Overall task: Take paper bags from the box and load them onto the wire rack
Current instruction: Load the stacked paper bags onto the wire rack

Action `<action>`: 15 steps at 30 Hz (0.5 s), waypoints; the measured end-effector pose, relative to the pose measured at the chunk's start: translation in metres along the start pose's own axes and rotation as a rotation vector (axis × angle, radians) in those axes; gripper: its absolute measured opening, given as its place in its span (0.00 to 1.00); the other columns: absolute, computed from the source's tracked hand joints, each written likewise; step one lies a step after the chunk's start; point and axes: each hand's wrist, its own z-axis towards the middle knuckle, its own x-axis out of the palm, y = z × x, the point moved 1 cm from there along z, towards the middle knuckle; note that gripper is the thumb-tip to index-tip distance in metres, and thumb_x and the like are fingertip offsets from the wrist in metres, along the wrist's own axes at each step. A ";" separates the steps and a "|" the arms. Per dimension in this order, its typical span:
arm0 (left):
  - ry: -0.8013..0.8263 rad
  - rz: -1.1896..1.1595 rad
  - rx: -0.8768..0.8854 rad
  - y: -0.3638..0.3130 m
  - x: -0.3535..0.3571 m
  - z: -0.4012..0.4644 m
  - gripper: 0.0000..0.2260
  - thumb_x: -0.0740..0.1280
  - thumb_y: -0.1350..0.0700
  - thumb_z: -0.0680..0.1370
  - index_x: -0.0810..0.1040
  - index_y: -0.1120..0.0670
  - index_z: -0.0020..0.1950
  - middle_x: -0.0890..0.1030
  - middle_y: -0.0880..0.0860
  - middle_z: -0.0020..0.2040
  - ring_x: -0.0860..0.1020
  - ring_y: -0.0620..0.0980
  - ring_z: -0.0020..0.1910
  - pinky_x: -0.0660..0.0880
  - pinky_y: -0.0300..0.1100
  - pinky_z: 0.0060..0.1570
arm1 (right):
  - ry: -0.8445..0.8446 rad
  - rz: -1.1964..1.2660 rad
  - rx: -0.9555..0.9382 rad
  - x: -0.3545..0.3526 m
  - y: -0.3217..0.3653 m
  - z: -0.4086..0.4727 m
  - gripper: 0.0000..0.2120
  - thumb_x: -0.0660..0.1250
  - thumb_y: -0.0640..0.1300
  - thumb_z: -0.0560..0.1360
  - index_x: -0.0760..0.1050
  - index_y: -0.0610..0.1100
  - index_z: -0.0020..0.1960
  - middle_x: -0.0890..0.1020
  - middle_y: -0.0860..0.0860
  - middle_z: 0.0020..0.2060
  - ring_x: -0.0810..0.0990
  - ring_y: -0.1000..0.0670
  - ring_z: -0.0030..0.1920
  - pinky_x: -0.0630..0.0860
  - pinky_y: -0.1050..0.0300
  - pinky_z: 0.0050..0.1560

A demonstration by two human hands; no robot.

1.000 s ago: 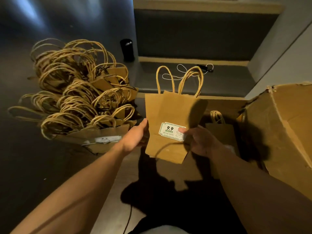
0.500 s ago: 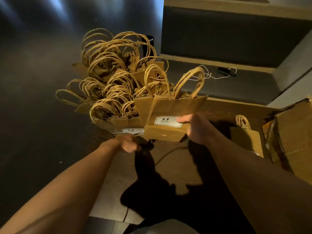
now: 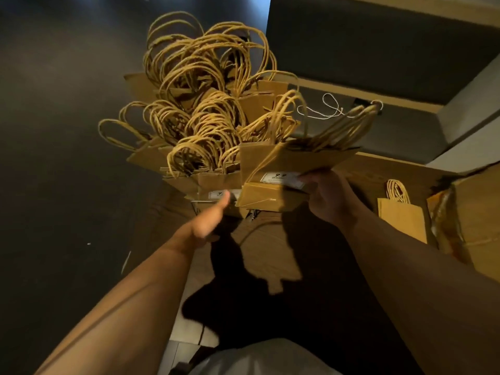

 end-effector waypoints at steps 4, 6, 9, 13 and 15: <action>-0.289 -0.301 0.080 0.010 0.002 0.013 0.18 0.66 0.50 0.81 0.74 0.58 0.67 0.78 0.55 0.63 0.78 0.48 0.47 0.78 0.42 0.39 | -0.067 0.122 -0.039 -0.005 -0.010 0.005 0.14 0.60 0.19 0.72 0.75 0.28 0.55 0.82 0.45 0.36 0.81 0.63 0.35 0.70 0.80 0.41; -0.330 -0.448 0.094 0.004 0.009 0.013 0.11 0.66 0.60 0.80 0.77 0.60 0.62 0.80 0.59 0.59 0.79 0.49 0.45 0.79 0.39 0.37 | 0.065 0.150 -0.122 -0.001 -0.021 0.007 0.15 0.66 0.19 0.64 0.77 0.27 0.49 0.82 0.35 0.42 0.85 0.45 0.42 0.68 0.79 0.51; -0.406 -0.597 0.054 -0.006 0.018 0.014 0.04 0.67 0.68 0.77 0.78 0.64 0.50 0.81 0.59 0.43 0.80 0.50 0.37 0.79 0.38 0.32 | -0.075 0.022 -0.119 -0.002 -0.027 0.007 0.18 0.66 0.19 0.66 0.76 0.26 0.56 0.79 0.35 0.51 0.85 0.44 0.48 0.61 0.85 0.53; -0.401 -0.587 0.069 -0.005 0.017 0.020 0.03 0.67 0.63 0.78 0.80 0.61 0.46 0.81 0.57 0.38 0.77 0.49 0.32 0.71 0.37 0.25 | -0.262 -0.262 -0.091 -0.003 -0.015 0.014 0.15 0.55 0.24 0.77 0.73 0.33 0.59 0.71 0.34 0.65 0.83 0.50 0.46 0.71 0.76 0.36; -0.380 -0.591 0.065 -0.002 0.015 0.024 0.05 0.65 0.61 0.80 0.80 0.61 0.51 0.83 0.58 0.44 0.79 0.48 0.35 0.72 0.36 0.24 | -0.193 -0.322 -0.047 -0.004 -0.022 0.014 0.16 0.54 0.24 0.78 0.71 0.33 0.62 0.70 0.37 0.66 0.76 0.41 0.58 0.71 0.77 0.37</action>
